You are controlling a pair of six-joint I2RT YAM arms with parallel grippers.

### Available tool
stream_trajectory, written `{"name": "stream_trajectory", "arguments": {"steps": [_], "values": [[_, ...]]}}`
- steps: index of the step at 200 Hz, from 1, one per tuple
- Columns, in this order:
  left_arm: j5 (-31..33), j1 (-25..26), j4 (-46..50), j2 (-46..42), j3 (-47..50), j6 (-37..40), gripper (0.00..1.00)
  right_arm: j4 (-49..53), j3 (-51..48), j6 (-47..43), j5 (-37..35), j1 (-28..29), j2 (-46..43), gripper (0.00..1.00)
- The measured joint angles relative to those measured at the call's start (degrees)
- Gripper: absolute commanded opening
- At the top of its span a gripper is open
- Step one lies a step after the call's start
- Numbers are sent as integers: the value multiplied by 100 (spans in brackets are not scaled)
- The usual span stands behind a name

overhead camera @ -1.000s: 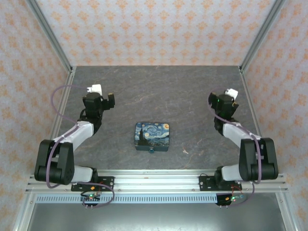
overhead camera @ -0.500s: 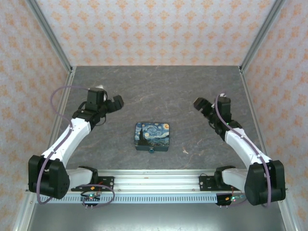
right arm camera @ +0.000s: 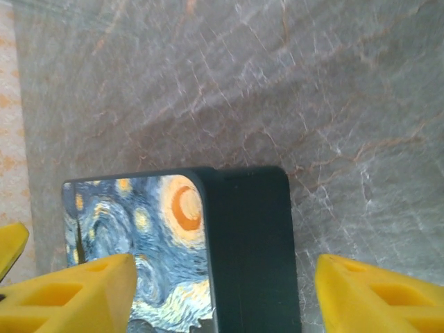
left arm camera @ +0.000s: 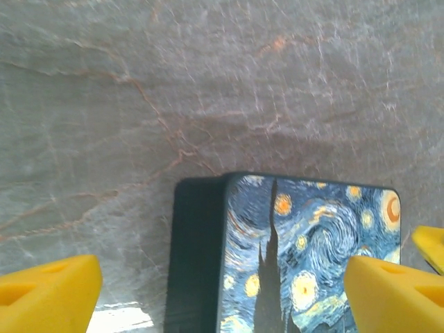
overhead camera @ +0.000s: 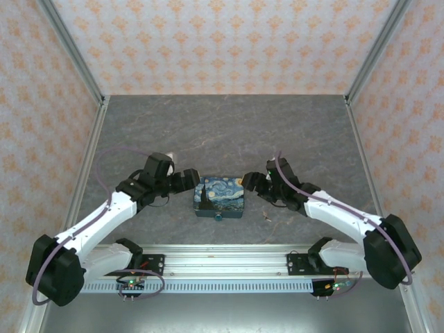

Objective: Unlock the padlock with the key

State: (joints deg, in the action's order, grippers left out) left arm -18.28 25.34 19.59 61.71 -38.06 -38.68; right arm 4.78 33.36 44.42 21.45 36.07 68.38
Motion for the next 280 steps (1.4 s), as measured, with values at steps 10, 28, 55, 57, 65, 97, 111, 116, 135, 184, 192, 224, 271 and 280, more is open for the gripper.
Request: {"name": "stream_trajectory", "arguments": {"steps": [10,28,55,57,65,97,111,116,135,184,192,224,271,280], "values": [[0,116,-85,79,61,-52,87,-101,-42,116,0,79,179,60],[0,317,-227,304,153,-160,85,-273,-79,236,9,210,463,57],[-76,577,-472,636,186,-267,76,-634,-70,369,11,302,623,46],[-81,592,-494,658,186,-271,75,-658,-68,367,15,302,634,45],[-96,636,-592,754,186,-319,72,-748,-61,380,26,308,667,41],[-94,643,-909,1213,177,-393,64,-1005,66,490,55,321,876,24],[-28,612,-1045,1379,70,-424,64,-1078,155,501,-61,256,1003,20],[-13,595,-1082,1462,22,-437,63,-1091,197,511,-105,238,1054,20],[142,553,-1161,1786,-245,-437,63,-1134,389,509,-284,157,1283,19],[400,404,-1154,2999,-1458,-227,64,-1202,953,509,-616,-304,1875,19],[393,369,-1165,3226,-1690,-188,64,-1226,1034,511,-660,-400,1967,20],[348,227,-1259,3926,-2437,-127,66,-1318,1322,529,-673,-739,2293,23],[236,192,-1499,4100,-2531,-203,71,-1414,1423,588,-566,-852,2470,55],[197,203,-1606,4098,-2463,-225,75,-1399,1419,634,-520,-852,2472,60]]}}
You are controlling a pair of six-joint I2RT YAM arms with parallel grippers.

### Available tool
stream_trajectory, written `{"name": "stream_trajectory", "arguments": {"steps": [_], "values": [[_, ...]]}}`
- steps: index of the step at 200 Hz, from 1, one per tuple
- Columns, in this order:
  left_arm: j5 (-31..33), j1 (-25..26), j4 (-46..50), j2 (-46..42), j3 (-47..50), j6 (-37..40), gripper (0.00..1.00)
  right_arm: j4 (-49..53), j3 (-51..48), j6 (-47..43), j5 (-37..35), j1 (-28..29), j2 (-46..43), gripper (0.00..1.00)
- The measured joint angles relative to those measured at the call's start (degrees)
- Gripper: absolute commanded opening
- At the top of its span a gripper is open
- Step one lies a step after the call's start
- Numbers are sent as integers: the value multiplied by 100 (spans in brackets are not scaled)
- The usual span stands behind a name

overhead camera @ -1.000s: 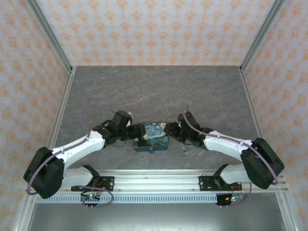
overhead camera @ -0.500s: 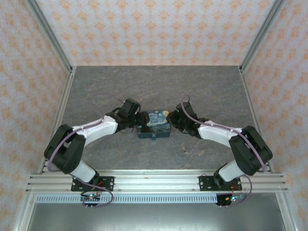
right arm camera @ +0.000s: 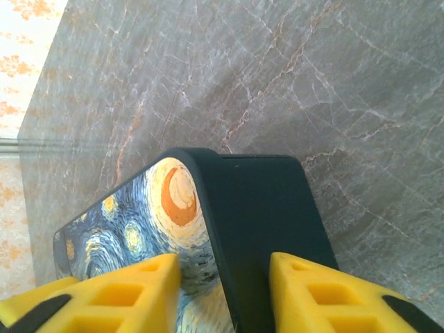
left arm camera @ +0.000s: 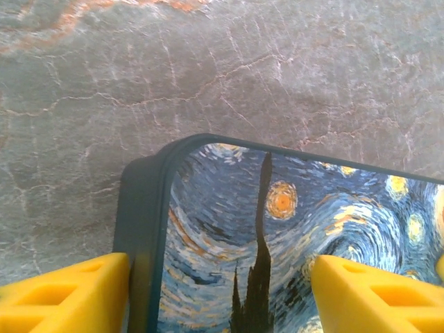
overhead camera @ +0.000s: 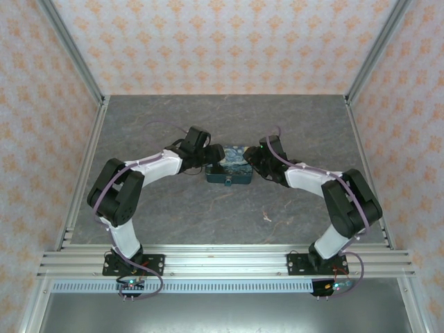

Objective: Unlock the padlock with the key

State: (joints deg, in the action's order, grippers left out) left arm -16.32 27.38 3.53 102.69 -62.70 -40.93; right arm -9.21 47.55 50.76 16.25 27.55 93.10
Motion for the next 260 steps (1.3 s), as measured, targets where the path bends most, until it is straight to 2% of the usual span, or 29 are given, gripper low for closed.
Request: {"name": "stream_trajectory", "arguments": {"steps": [28,58,67,83,96,121,152,207,260], "values": [[-153,39,-186,-76,212,-118,87,109,-50,-90,111,0,-122,76],[-367,68,-160,-260,367,-122,93,603,-107,-387,92,4,-669,97],[-415,26,-131,-376,398,-107,94,769,-109,-472,37,4,-890,100],[-442,-98,-76,-645,433,-96,96,1073,-138,-667,-76,4,-1303,100],[-450,-243,11,-925,444,-61,97,1309,-223,-833,-149,4,-1659,95],[-444,-468,149,-1539,542,9,100,1873,-505,-1169,-160,4,-2256,76],[-450,-485,306,-2306,927,24,100,2728,-758,-1462,-140,87,-2441,63],[-450,-481,525,-3130,1626,-173,100,3847,-1202,-1635,-363,1132,-2439,51],[-452,-411,531,-3130,1631,-256,100,4054,-1244,-1655,-678,1464,-2267,47]]}}
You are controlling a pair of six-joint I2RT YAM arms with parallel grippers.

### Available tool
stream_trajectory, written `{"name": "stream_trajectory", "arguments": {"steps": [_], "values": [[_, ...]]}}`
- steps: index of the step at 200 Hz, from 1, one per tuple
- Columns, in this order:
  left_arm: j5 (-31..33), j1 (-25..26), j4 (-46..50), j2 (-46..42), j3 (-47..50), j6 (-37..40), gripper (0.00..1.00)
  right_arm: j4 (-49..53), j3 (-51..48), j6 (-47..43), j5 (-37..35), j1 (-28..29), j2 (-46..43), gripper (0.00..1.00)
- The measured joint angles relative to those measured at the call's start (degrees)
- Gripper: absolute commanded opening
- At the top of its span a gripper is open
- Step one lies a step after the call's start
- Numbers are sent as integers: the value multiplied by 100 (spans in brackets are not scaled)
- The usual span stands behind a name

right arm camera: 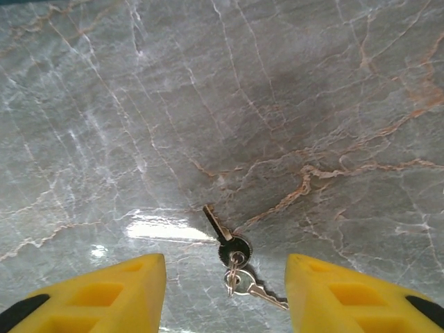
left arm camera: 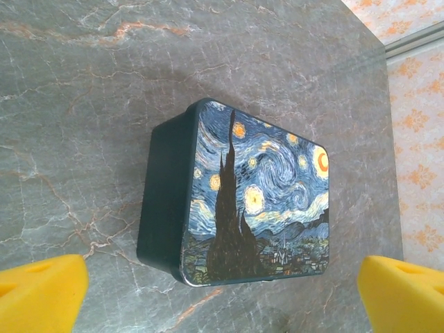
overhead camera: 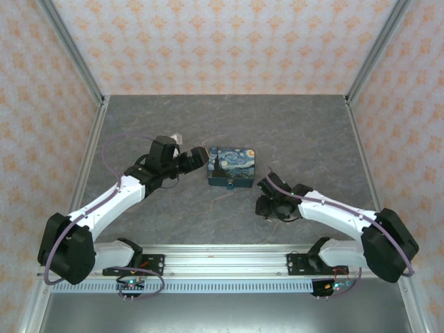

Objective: Unlock the padlock with the key

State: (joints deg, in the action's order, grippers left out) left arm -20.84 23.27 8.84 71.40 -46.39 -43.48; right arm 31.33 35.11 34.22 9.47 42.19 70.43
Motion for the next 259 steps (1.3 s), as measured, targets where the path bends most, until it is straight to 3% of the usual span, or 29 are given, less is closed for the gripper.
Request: {"name": "stream_trajectory", "arguments": {"steps": [67,135,184,230,259], "values": [[-2,76,-9,120,39,-22,100,33,232,-216,-184,68,697,38],[-2,76,-52,304,39,-22,100,103,350,-304,-378,358,962,36],[-20,76,-57,326,39,-24,100,149,352,-302,-514,407,988,26],[-20,92,-57,326,39,-31,100,140,354,-273,-522,428,979,0],[-20,114,-59,334,39,-90,100,39,350,-192,-518,428,951,0]]}}
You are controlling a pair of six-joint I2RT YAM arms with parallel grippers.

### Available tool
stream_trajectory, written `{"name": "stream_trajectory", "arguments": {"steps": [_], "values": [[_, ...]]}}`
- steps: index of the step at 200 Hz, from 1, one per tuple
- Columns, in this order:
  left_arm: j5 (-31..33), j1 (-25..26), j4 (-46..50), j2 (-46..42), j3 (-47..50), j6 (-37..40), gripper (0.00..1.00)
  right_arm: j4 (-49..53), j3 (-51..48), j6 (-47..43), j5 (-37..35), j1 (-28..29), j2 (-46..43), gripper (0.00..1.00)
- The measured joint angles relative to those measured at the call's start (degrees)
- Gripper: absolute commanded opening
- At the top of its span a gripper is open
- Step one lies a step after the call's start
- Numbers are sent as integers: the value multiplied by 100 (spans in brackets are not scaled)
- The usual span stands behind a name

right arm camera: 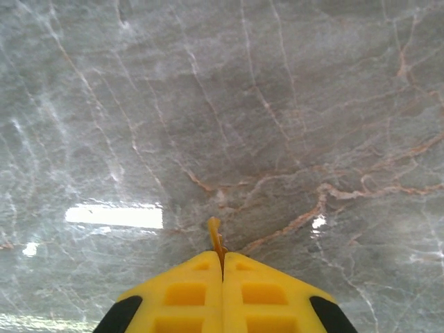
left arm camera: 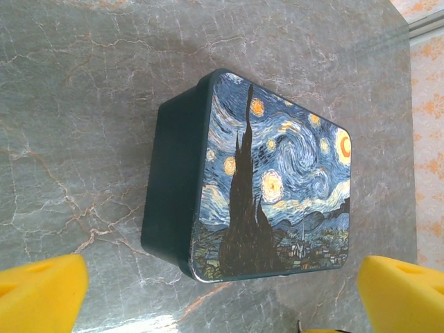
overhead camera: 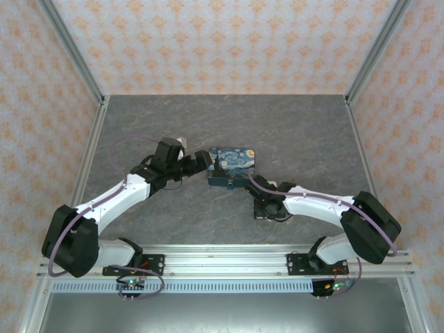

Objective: Unlock the padlock with the key

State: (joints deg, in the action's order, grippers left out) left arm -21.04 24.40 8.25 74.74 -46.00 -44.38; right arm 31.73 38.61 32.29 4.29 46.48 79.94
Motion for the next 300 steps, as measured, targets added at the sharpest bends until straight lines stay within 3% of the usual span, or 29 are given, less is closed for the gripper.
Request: {"name": "stream_trajectory", "arguments": {"steps": [91,158,192,210,226,257,300], "values": [[0,42,-103,70,0,-127,100,-509,-118,372,254,-2,-1005,0],[0,160,-173,203,0,-214,100,-789,-118,538,658,-52,-973,0],[2,225,-210,247,0,-232,100,-756,-85,490,817,-52,-470,0],[2,254,-212,258,0,-232,100,-758,52,446,883,-52,42,32],[4,262,-212,258,0,-229,100,-756,245,343,903,-50,437,48],[7,262,-208,258,0,-227,100,-798,435,273,859,4,463,54],[22,262,-210,258,0,-227,100,-678,402,302,651,11,116,51]]}}
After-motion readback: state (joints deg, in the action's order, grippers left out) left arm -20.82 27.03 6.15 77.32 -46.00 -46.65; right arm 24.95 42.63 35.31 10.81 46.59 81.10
